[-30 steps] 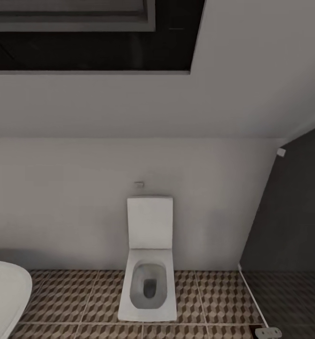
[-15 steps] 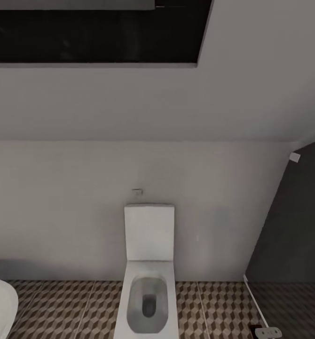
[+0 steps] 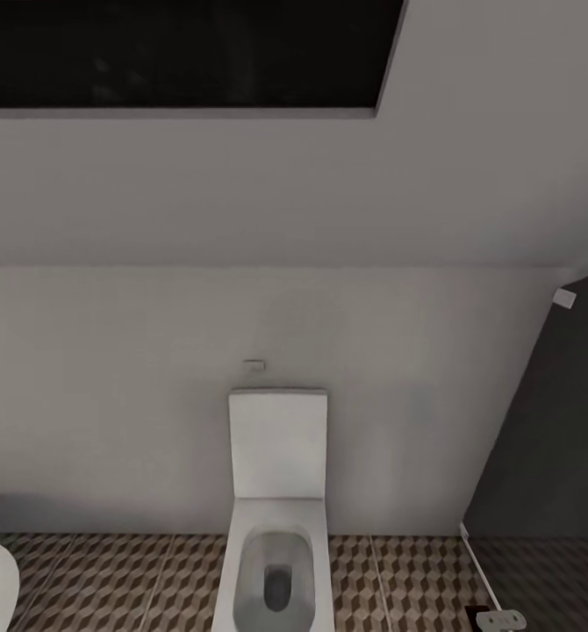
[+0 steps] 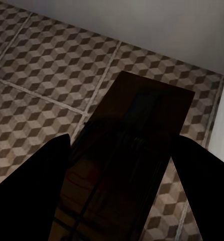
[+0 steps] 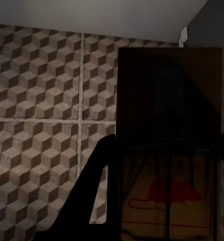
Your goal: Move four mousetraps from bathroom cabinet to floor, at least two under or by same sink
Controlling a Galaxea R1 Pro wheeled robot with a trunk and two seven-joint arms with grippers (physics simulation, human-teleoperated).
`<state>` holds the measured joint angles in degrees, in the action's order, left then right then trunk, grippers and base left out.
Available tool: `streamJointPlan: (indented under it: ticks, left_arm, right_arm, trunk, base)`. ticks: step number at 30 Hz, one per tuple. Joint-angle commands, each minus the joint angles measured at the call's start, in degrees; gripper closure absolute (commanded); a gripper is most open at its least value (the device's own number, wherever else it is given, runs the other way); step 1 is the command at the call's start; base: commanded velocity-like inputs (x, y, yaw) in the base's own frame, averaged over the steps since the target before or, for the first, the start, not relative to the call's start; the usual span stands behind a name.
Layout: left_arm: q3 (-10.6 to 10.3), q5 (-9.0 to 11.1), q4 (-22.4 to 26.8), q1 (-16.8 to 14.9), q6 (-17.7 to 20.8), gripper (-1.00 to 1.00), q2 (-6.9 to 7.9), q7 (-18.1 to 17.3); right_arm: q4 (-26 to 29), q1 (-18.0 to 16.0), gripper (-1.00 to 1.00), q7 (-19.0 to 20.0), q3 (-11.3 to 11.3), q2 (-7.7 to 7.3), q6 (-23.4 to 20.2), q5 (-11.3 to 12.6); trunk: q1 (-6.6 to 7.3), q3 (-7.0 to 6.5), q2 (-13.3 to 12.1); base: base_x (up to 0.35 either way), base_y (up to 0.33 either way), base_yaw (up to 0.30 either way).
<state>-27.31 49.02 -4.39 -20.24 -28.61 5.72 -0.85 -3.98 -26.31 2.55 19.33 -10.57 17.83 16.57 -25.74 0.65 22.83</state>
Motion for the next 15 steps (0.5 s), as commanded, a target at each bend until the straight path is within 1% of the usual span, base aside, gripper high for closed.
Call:
streamJointPlan:
  ticks: [1,14,15]
  left_arm:
    - [-0.4,0.3,-0.2,-0.1,-0.2,1.0,-0.08,-0.1]
    - [-0.4,0.7,0.0,-0.1,-0.1,1.0,-0.27,-0.6]
    - [-0.5,0.6,0.1,-0.1,-0.2,1.0,-0.29,-0.7]
  right_arm:
    - [-0.2,-0.1,1.0,0.3,0.4,0.02,0.4,0.6]
    - [-0.2,-0.1,1.0,0.3,0.4,0.02,0.4,0.7]
    - [-0.2,-0.1,1.0,0.2,0.4,0.02,0.4,0.7]
  trunk:
    - [-0.04,0.07,0.1]
    - [-0.04,0.07,0.1]
    - [-0.26,0.25,0.5]
  base:
    - [0.107,0.0,0.0]
    - [0.014,0.0,0.0]
    - [0.0,0.0,0.0]
